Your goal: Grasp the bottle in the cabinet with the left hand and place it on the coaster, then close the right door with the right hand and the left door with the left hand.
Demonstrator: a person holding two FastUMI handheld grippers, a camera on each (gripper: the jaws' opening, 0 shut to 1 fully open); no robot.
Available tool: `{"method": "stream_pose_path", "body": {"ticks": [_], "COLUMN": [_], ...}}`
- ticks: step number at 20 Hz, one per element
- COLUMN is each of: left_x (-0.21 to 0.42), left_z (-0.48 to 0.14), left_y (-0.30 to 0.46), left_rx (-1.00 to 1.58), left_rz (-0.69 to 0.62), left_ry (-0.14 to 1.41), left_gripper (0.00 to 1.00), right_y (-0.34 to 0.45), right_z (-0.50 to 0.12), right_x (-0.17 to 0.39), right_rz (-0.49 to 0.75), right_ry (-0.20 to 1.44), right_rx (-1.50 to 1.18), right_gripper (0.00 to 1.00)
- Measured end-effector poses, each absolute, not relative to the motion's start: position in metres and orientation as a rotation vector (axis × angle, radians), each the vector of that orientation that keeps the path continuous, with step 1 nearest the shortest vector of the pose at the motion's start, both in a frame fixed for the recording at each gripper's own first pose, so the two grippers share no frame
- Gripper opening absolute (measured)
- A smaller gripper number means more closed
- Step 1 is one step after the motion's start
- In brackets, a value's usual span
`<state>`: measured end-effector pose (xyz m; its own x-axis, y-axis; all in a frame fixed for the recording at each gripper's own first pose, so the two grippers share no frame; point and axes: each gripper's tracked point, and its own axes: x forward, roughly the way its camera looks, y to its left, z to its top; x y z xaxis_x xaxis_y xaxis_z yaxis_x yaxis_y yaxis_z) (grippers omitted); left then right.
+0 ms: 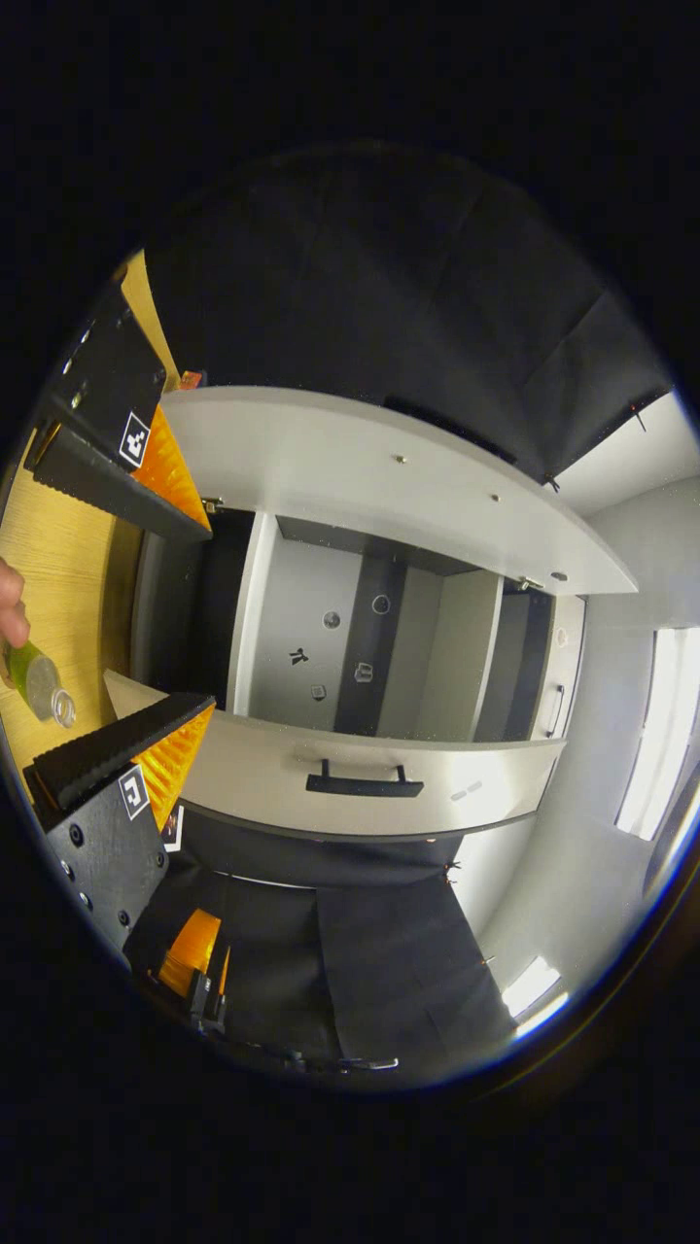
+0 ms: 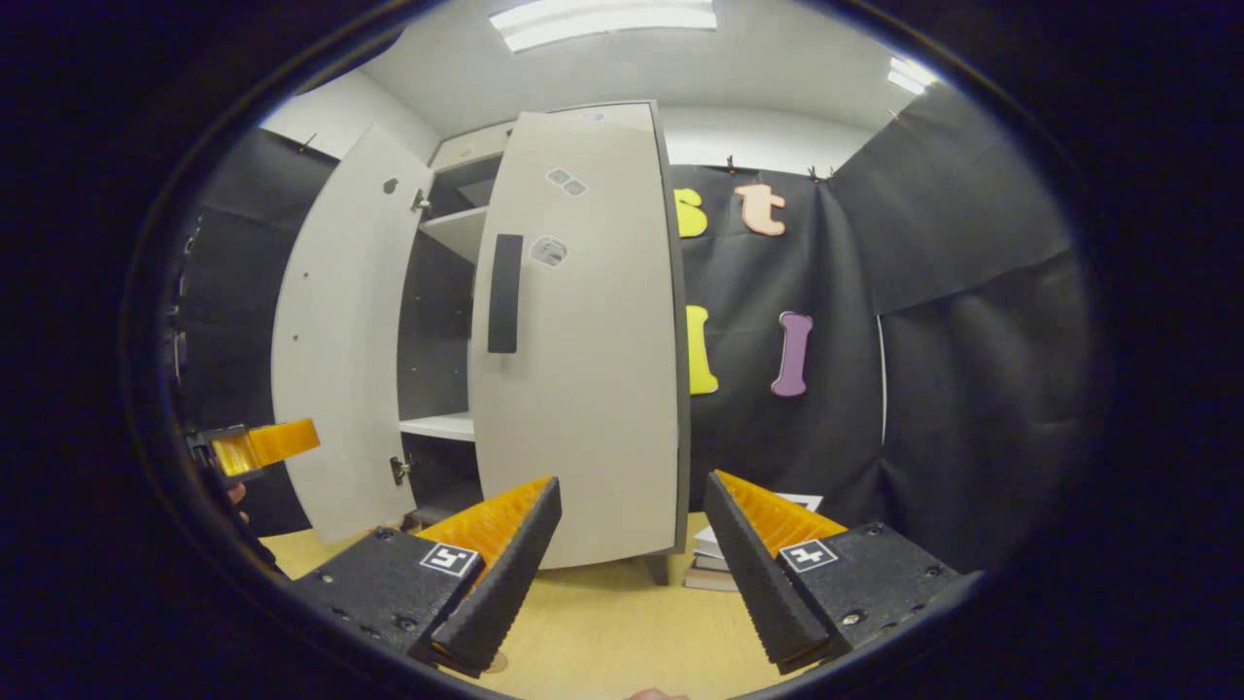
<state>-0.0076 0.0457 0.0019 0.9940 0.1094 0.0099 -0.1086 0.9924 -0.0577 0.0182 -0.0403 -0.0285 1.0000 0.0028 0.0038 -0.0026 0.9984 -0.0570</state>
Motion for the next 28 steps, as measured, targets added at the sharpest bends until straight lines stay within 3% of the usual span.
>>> {"method": "stream_pose_path", "body": {"ticks": [4, 5, 6, 11, 14, 15, 16, 17, 24, 26, 27, 28], "left_x": [-0.035, -0.041, -0.045, -0.031, -0.002, 0.006, 0.012, 0.015, 0.027, 0.029, 0.029, 0.029], "left_z": [0.023, 0.025, 0.03, 0.08, 0.109, 0.117, 0.121, 0.12, 0.121, 0.12, 0.12, 0.119], "left_y": [0.13, 0.15, 0.172, 0.272, 0.286, 0.288, 0.288, 0.29, 0.281, 0.275, 0.271, 0.265], "left_rx": [0.001, 0.01, 0.019, 0.028, 0.063, 0.075, 0.087, 0.103, 0.143, 0.121, 0.117, 0.117], "left_rz": [0.316, 0.36, 0.408, 0.584, 0.583, 0.575, 0.57, 0.567, 0.528, 0.506, 0.496, 0.484], "left_ry": [-0.02, -0.013, -0.015, -0.076, -0.129, -0.136, -0.138, -0.135, -0.112, -0.102, -0.102, -0.102], "left_gripper": [0.94, 0.99, 0.95, 0.95, 0.95, 1.0, 0.9, 0.95, 0.96, 0.87, 0.93, 0.93], "right_y": [-0.024, -0.02, -0.018, -0.011, -0.016, -0.018, -0.019, -0.021, -0.035, -0.035, -0.034, -0.034], "right_z": [-0.039, -0.041, -0.042, -0.04, -0.037, -0.036, -0.036, -0.036, -0.032, -0.026, -0.023, -0.021], "right_x": [0.021, 0.022, 0.023, 0.023, 0.024, 0.025, 0.025, 0.026, 0.03, 0.031, 0.032, 0.033], "right_rz": [0.046, 0.056, 0.063, 0.086, 0.081, 0.077, 0.076, 0.074, 0.056, 0.059, 0.063, 0.061], "right_ry": [0.025, 0.026, 0.029, 0.03, 0.03, 0.029, 0.029, 0.03, 0.03, 0.019, 0.01, 0.002], "right_rx": [-0.063, -0.061, -0.059, -0.068, -0.072, -0.069, -0.064, -0.06, -0.051, -0.043, -0.041, -0.046], "right_gripper": [0.94, 0.94, 0.94, 0.98, 0.98, 0.98, 0.98, 0.98, 0.98, 0.98, 0.98, 0.98]}}
